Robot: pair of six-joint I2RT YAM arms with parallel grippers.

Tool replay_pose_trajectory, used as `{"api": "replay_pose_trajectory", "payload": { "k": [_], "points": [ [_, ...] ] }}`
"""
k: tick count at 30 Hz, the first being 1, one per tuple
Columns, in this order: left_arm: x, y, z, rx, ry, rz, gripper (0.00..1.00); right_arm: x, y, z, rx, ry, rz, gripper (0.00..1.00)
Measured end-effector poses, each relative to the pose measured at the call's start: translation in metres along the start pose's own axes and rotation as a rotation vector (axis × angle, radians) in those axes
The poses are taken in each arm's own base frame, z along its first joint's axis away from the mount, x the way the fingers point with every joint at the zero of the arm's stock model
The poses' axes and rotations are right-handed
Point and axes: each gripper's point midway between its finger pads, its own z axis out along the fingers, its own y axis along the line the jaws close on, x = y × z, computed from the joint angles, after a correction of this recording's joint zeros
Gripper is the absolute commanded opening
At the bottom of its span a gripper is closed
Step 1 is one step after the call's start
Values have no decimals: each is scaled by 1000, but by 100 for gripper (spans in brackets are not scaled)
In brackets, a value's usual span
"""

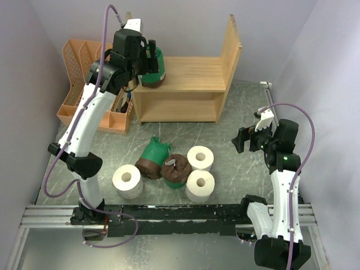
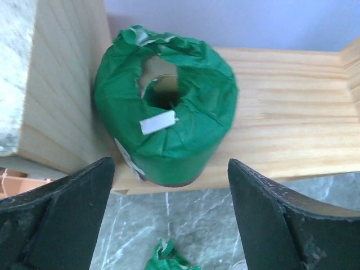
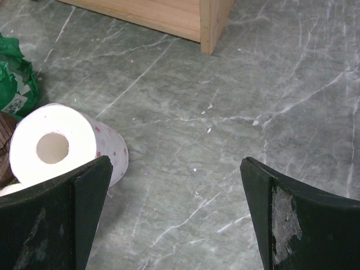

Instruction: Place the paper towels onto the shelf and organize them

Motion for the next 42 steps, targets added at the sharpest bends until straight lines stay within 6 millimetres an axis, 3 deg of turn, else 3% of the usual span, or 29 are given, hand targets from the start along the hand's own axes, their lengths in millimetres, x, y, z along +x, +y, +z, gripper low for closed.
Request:
{"api": "replay_pose_trajectory", "payload": {
  "k": [5,12,17,20,25,26,29,33,38,42],
  "points": [
    [-27,-8,-19,70,-83,-22,95,0,0,0,0,0,0,100],
    [-71,-24,-81,260,-214,-47,93,0,0,0,0,0,0,100],
    [-56,-42,-137,469,-178,-20,90,0,0,0,0,0,0,100],
    [-13,-39,-149,503,-72,3,88,0,0,0,-2,0,0,100],
    [135,-40,-142,525,302,74,91,2,1,2,-12,9,5,100],
    [177,-36,-137,507,413,93,92,2,1,3,-14,11,6,100],
    [226,-30,-138,493,534,108,92,3,1,3,-18,14,8,100],
    [254,-27,-154,533,580,69,92,4,2,3,-22,17,10,100],
    [276,-56,-178,622,618,95,91,4,2,3,-22,17,10,100],
    [315,-68,-182,611,691,119,90,4,2,3,-22,17,10,100]
  ]
}}
